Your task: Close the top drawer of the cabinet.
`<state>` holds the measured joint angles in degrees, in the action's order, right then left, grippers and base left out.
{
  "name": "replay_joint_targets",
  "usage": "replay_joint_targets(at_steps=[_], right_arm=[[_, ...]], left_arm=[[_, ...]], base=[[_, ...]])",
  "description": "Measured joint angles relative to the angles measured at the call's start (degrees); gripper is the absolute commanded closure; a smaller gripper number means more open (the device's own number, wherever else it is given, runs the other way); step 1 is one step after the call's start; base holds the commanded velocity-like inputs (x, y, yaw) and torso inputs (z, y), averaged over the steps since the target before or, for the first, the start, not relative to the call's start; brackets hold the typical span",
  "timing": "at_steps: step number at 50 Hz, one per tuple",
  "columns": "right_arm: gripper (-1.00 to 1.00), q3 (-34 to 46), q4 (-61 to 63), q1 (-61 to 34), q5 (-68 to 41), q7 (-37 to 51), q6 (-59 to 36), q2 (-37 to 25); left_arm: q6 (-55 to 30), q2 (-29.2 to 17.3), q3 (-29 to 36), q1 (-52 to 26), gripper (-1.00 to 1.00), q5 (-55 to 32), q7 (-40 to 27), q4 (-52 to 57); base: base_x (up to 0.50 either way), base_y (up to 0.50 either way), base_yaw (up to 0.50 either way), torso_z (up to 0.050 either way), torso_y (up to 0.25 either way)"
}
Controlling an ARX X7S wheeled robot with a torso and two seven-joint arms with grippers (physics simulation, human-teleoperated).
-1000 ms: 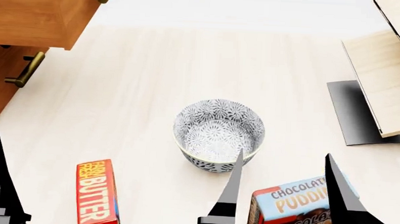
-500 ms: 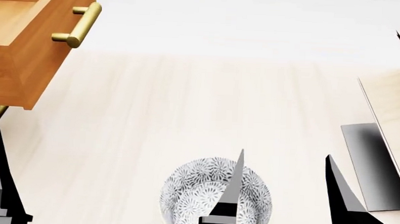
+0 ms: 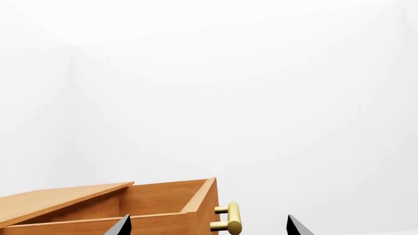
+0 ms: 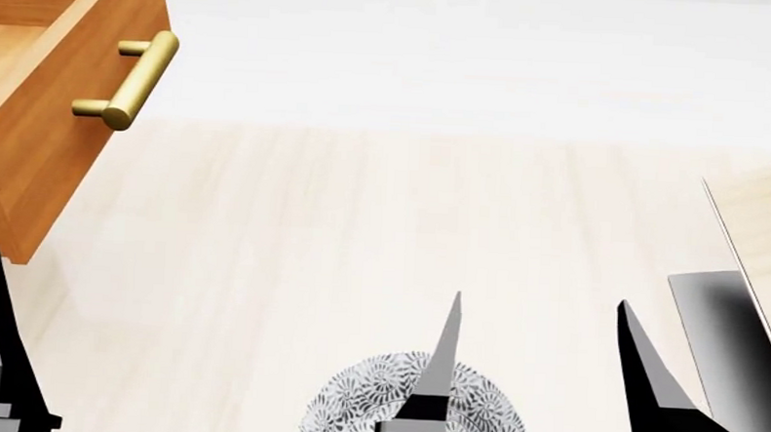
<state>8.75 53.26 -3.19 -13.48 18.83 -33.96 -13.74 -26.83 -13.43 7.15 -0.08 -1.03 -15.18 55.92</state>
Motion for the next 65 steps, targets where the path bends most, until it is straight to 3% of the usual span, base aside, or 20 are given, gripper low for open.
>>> replay_joint_targets(at_steps=[12, 18, 25, 34, 45, 65], right_arm=[[-1.00, 0.1, 1.2, -0.5, -1.0, 0.5, -0.7, -0.5], [-1.00, -2.3, 3.6, -2.0, -6.2, 3.2, -1.8, -2.4], [-1.00, -3.4, 4.5, -2.6, -10.1, 5.6, -1.3, -4.3], [-1.00, -3.4, 4.5, -3.0, -12.5, 7.3, -0.6, -5.7], [-1.00, -2.3, 4.0, -3.1, -13.2, 8.5, 0.4, -6.6], [-1.00, 1.1, 2.7, -3.8, -13.3, 10.2, 1.9, -8.1]], left_arm=[[-2.1, 0.6, 0.5, -1.2, -1.00, -1.8, 0.2, -0.4], [-4.5, 6.3, 10.8, -18.8, -1.00, -5.5, 1.1, -17.8], [-0.4, 9.8, 21.0, -38.4, -1.00, -11.1, 0.6, -42.9], [7.5, 11.7, 30.8, -53.2, -1.00, -18.8, -0.8, -66.5], [11.5, 9.9, 35.4, -57.3, -1.00, -24.3, -3.5, -74.4], [11.4, 4.0, 36.1, -55.3, -1.00, -28.4, -8.4, -68.5]], base=[[0.00, 0.00, 0.00, 0.000, 0.000], [0.00, 0.00, 0.00, 0.000, 0.000], [0.00, 0.00, 0.00, 0.000, 0.000], [0.00, 0.00, 0.00, 0.000, 0.000], [0.00, 0.00, 0.00, 0.000, 0.000], [0.00, 0.00, 0.00, 0.000, 0.000]])
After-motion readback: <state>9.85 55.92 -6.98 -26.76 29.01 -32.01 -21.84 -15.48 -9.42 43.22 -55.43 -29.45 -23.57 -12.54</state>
